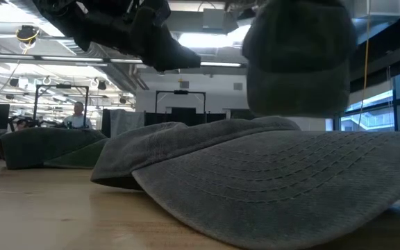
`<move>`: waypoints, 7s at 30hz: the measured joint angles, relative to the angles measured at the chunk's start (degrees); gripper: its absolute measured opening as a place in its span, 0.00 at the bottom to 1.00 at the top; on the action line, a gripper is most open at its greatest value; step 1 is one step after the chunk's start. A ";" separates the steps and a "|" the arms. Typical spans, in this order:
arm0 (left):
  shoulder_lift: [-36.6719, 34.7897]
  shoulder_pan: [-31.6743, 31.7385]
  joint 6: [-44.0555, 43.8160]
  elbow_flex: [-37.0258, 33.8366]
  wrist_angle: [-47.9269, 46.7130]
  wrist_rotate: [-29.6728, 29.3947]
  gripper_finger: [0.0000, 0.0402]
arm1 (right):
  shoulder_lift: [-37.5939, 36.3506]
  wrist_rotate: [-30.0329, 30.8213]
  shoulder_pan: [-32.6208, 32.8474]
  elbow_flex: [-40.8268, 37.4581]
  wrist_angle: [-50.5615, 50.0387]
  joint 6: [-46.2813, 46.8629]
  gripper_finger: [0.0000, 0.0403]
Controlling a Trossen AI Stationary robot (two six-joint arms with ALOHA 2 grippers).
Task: Pick & Place hat
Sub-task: Put the right black cap into the right transparent bin, then put the bottom grey cap into the left transparent bin
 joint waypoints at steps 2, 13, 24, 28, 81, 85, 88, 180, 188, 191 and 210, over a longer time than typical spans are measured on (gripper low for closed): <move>0.00 -0.02 1.63 0.00 -1.57 0.02 0.31 | 0.00 -2.64 0.82 1.92 -3.90 1.37 0.08; 0.00 1.01 2.15 0.00 -4.07 0.24 0.32 | 0.02 -4.61 6.98 9.35 -11.31 25.47 0.08; 0.00 0.98 3.42 0.00 -5.30 0.28 0.31 | 0.07 -21.01 11.56 15.96 -18.08 57.03 0.08; 0.00 0.98 3.20 0.00 -5.18 0.31 0.31 | 0.36 -25.85 14.04 19.38 -25.76 72.20 0.08; 0.02 0.98 -1.58 0.02 2.20 0.20 0.32 | 39.04 -27.70 42.20 20.25 -47.95 74.11 0.18; 0.02 0.98 -1.58 0.02 2.49 0.17 0.32 | 39.59 -30.48 42.07 20.25 -47.49 70.96 0.22; 0.04 0.98 -1.56 0.02 2.51 0.09 0.32 | 39.74 -30.79 42.05 20.25 -47.56 70.80 0.24; 0.12 -0.02 -29.93 0.02 -20.99 7.71 0.55 | -0.79 -21.11 -9.01 -44.27 61.94 -25.65 0.66; 0.66 -7.19 -30.14 0.02 -14.36 3.45 0.54 | -0.79 -21.11 -9.44 -44.25 61.97 -25.88 0.66; 0.63 -9.98 -30.13 0.02 -12.82 1.02 0.54 | -0.79 -21.11 -10.24 -44.25 61.97 -25.88 0.66; 15.41 -16.39 -29.87 4.09 2.18 -2.58 0.54 | -0.76 -21.11 -11.26 -44.25 61.46 -24.99 0.66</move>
